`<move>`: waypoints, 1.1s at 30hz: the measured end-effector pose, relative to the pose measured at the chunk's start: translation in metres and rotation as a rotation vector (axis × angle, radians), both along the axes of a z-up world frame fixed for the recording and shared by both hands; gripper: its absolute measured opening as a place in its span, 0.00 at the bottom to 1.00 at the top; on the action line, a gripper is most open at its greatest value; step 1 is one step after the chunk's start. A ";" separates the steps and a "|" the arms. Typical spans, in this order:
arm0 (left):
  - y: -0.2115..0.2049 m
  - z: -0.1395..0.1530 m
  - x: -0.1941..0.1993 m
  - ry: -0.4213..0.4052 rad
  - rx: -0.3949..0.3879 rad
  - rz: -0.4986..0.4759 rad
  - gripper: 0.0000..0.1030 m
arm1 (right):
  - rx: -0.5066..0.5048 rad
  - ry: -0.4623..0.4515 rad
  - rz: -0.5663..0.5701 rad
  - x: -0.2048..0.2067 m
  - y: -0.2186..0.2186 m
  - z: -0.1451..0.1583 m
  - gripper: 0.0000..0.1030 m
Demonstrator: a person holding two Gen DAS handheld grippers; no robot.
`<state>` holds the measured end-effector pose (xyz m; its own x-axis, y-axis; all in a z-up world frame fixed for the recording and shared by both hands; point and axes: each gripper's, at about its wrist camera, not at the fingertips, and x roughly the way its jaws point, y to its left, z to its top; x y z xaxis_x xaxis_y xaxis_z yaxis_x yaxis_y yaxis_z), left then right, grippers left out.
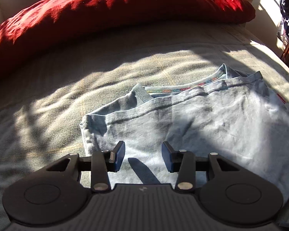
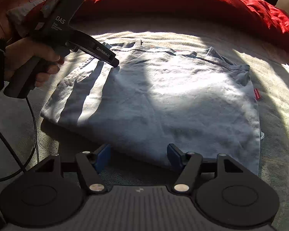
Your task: Fold clothes
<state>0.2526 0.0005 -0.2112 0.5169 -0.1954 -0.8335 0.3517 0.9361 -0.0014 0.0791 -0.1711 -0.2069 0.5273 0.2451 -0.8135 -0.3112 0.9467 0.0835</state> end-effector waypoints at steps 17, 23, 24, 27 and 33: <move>0.003 0.000 -0.016 0.075 0.032 0.107 0.45 | -0.046 -0.035 -0.165 0.113 -0.108 -0.035 0.67; -0.004 -0.002 0.009 0.051 0.026 0.123 0.45 | -0.043 -0.062 -0.101 0.116 -0.101 -0.029 0.68; -0.005 -0.006 0.014 0.054 0.035 0.127 0.45 | -0.051 -0.053 -0.099 0.118 -0.099 -0.032 0.68; 0.000 -0.016 0.025 0.072 0.023 0.161 0.45 | -0.040 -0.057 -0.111 0.116 -0.100 -0.033 0.68; 0.008 -0.013 0.036 0.004 0.007 0.144 0.50 | -0.033 -0.055 -0.115 0.088 -0.090 -0.017 0.68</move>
<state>0.2888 0.0089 -0.2243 0.5355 -0.1135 -0.8369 0.2138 0.9769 0.0043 0.1671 -0.2612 -0.2242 0.5941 0.1537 -0.7895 -0.2034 0.9784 0.0374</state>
